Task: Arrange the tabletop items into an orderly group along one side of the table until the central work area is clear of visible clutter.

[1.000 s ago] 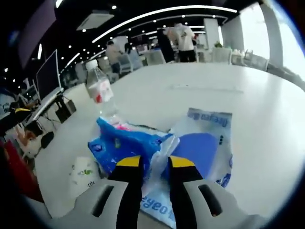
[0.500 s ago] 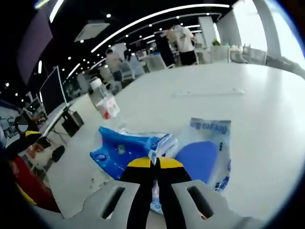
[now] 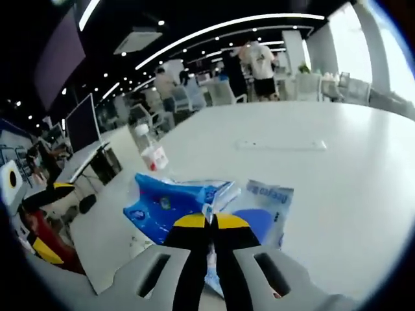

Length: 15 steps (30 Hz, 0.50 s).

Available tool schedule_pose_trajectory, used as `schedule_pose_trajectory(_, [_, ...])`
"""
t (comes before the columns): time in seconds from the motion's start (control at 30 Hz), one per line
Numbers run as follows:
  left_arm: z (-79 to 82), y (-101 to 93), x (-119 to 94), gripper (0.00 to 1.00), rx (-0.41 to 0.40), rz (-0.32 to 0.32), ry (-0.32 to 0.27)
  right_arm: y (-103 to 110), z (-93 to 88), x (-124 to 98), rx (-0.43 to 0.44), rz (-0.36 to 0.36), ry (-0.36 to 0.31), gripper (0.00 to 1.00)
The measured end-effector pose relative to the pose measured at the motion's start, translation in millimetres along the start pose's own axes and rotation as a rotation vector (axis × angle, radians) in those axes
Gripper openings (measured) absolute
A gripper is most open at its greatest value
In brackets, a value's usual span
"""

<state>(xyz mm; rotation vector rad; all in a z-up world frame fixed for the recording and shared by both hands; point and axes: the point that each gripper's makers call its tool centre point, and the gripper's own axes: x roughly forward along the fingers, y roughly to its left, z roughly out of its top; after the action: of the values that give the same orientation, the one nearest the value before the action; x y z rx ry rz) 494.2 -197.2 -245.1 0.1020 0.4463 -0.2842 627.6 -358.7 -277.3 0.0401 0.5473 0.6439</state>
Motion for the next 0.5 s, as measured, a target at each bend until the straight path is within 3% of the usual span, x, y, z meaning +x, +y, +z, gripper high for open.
schedule_pose_trajectory(0.27, [2.0,-3.6,5,0.99,-0.024,0.017,0.003,-31,9.3,-22,-0.100,-0.044,0.013,0.02])
schedule_pose_trajectory(0.5, [4.3,-8.1,11,0.99,-0.033,0.015,0.005,-57,16.4,-33,-0.099,-0.076,0.005,0.02])
